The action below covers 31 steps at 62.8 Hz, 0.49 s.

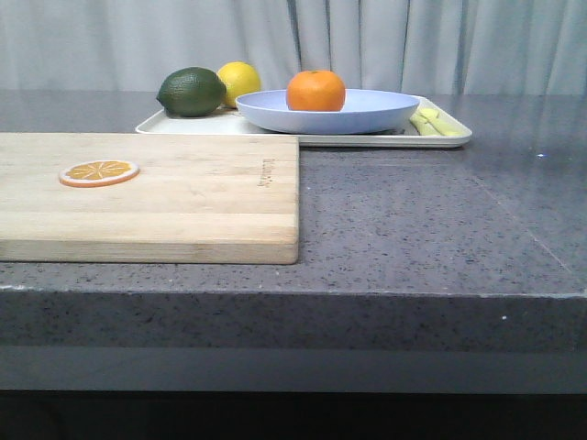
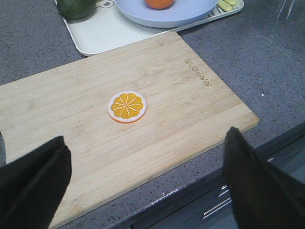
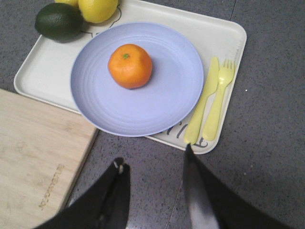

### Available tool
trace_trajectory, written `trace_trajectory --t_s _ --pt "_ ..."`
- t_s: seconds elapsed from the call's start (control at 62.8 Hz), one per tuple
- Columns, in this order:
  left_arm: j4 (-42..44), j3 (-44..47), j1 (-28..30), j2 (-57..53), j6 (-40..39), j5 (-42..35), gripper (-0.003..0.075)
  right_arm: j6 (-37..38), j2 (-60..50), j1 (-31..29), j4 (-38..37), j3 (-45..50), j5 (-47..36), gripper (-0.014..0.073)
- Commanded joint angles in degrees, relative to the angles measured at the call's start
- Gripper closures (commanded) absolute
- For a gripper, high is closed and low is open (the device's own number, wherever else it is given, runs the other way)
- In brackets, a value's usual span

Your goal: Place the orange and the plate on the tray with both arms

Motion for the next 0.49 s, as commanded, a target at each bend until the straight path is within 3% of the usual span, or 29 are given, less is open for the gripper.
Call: trace_trajectory --t_s 0.0,0.477 --pt "0.07 -1.56 0.15 0.00 -0.16 -4.17 0.0102 -0.29 -7.57 0.38 -2.42 4.66 -5.52 0.0294" --pt "0.07 -1.56 0.15 0.00 -0.16 -4.17 0.0102 0.09 -38.94 0.38 -2.71 43.33 -18.43 0.0294"
